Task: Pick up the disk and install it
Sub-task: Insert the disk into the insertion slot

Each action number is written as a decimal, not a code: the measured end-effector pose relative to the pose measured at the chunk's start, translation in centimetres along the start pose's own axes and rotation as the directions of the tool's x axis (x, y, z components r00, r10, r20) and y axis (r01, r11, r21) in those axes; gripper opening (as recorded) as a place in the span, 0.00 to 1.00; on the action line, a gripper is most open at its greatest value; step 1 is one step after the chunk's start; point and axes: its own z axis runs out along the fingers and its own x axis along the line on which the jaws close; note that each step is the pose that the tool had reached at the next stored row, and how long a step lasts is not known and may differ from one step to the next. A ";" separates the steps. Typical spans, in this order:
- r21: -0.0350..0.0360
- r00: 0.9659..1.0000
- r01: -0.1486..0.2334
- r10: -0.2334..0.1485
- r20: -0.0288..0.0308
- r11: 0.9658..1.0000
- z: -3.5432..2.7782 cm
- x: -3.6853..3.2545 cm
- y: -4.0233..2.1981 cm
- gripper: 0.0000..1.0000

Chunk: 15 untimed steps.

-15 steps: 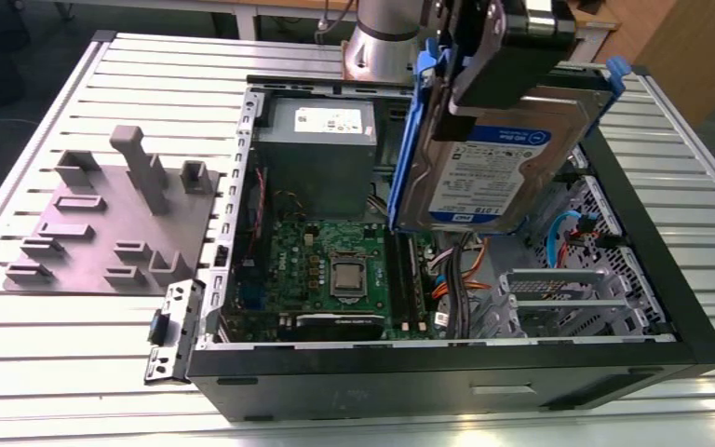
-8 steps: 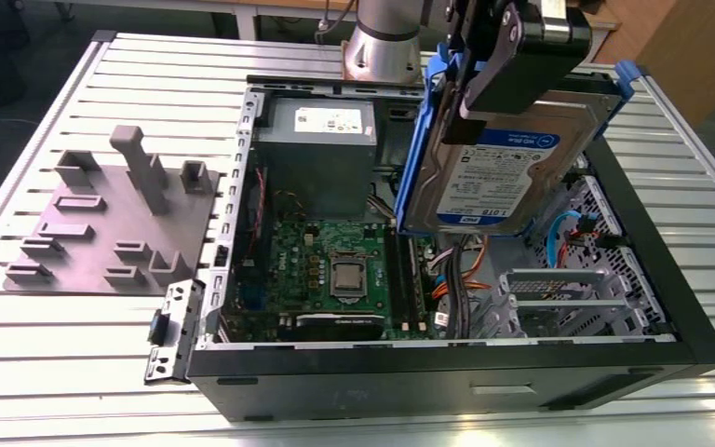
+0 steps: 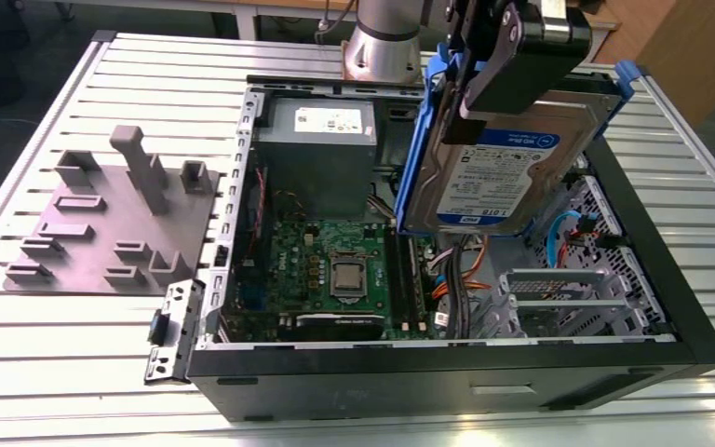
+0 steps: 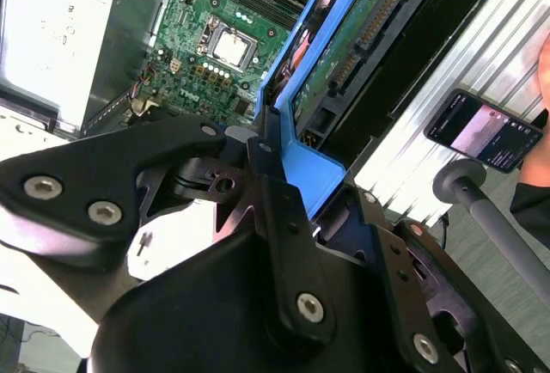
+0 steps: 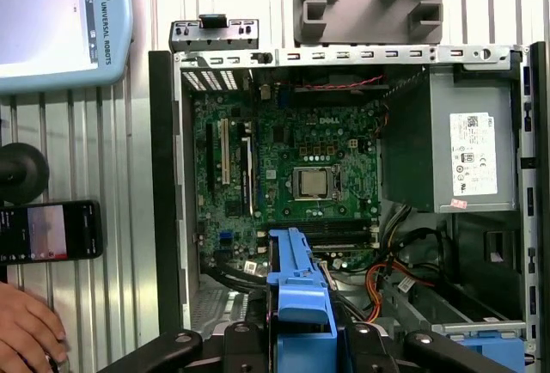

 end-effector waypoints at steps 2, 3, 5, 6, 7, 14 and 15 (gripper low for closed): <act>0.000 1.000 0.000 0.000 0.000 1.000 0.00 0.01 0.00 0.36; 0.000 1.000 0.000 0.000 0.000 1.000 0.01 0.09 -0.01 0.36; 0.000 1.000 0.000 0.000 0.000 1.000 0.03 0.45 -0.03 0.36; 0.000 1.000 0.000 0.000 0.000 1.000 0.07 0.75 -0.05 0.36; 0.000 1.000 0.000 0.000 0.000 1.000 0.11 1.01 -0.08 0.36; 0.000 1.000 0.000 0.000 0.000 1.000 0.85 1.60 -1.90 0.36; 0.000 1.000 0.000 0.000 0.000 1.000 0.99 1.63 -2.28 0.36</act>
